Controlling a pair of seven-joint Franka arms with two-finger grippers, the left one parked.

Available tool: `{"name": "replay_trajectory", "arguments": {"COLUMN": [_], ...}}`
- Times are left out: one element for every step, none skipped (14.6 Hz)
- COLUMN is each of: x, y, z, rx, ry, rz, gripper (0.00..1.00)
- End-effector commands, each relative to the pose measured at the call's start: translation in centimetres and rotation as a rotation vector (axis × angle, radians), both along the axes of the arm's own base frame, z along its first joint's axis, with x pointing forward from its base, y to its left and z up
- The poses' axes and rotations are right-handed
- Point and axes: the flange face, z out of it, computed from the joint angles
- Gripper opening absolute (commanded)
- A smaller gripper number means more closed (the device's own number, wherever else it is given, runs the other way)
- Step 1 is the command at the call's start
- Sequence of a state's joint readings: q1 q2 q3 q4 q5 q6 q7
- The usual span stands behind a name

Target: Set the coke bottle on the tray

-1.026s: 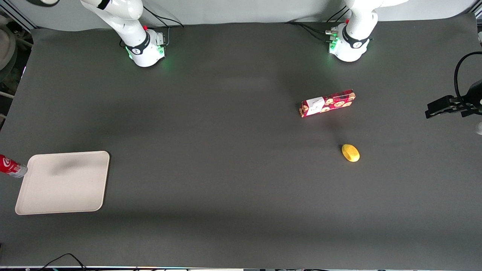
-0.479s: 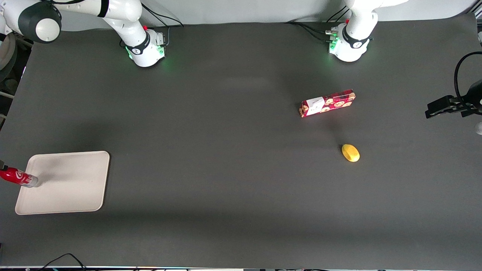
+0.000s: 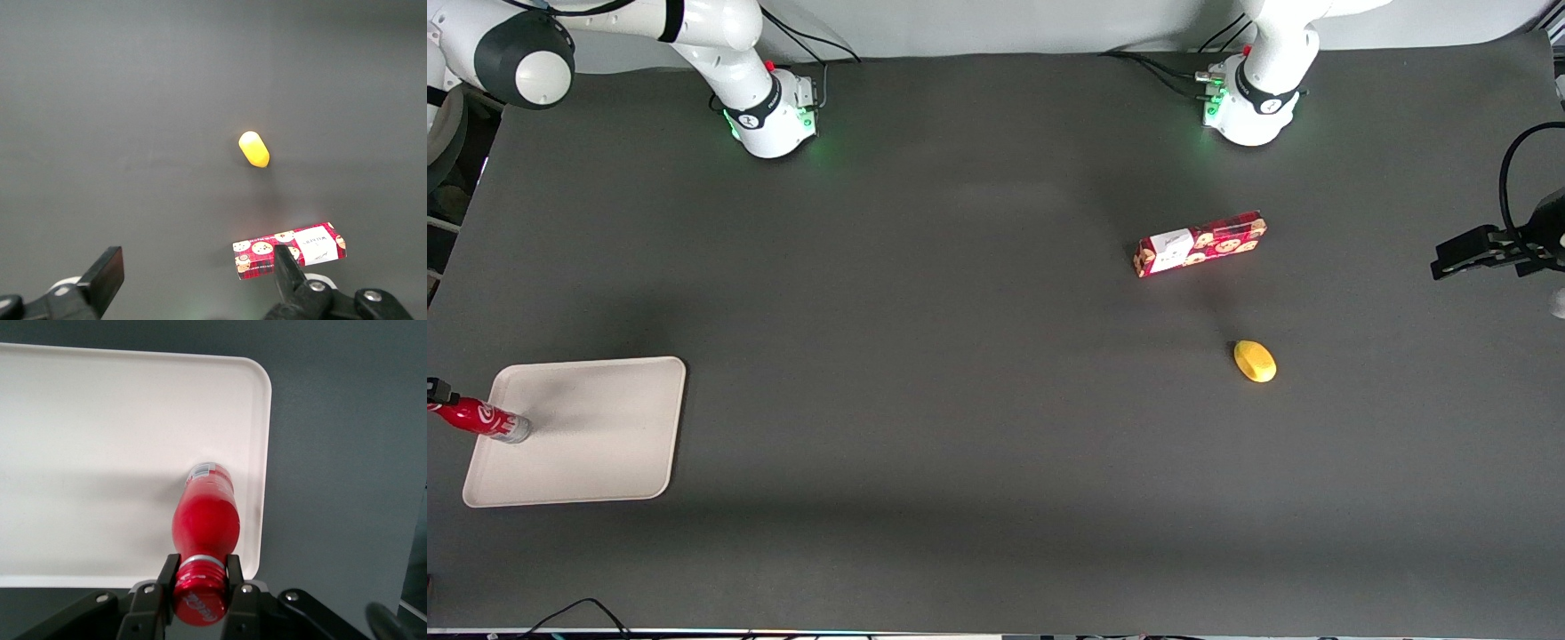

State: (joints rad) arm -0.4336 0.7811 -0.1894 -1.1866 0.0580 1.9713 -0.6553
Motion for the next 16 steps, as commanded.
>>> {"name": "replay_trajectory", "arguments": {"x": [0.5,0.6,0.6,0.7,0.7,1.0,1.0,1.4,2.1,2.8,2.8,2.9,2.5,1.5,0.0,-1.8], "y": [-0.5,-0.5,-0.6,-0.6,-0.6,-0.4,-0.3,0.7,2.6,5.5,8.7,12.8,16.1,19.3,22.9,26.3], "z": [0.6,0.7,0.8,1.3,2.2,3.2,5.0,7.3,9.3,12.2,13.8,15.9,17.8,19.2,20.3,20.9], "rx": [-0.006,-0.009,-0.013,-0.018,-0.023,-0.028,-0.037,-0.049,-0.054,-0.056,-0.047,-0.043,-0.055,-0.044,-0.024,-0.006], "ry": [-0.028,-0.031,-0.038,-0.046,-0.057,-0.075,-0.100,-0.129,-0.153,-0.189,-0.197,-0.211,-0.218,-0.216,-0.217,-0.209], "rz": [0.034,0.034,0.033,0.028,0.023,0.027,0.028,0.038,0.052,0.046,0.020,0.009,-0.006,-0.037,-0.063,-0.077], "gripper": [0.61,0.85,1.00,1.00,1.00,1.00,1.00,1.00,1.00,1.00,1.00,1.00,1.00,1.00,1.00,1.00]}}
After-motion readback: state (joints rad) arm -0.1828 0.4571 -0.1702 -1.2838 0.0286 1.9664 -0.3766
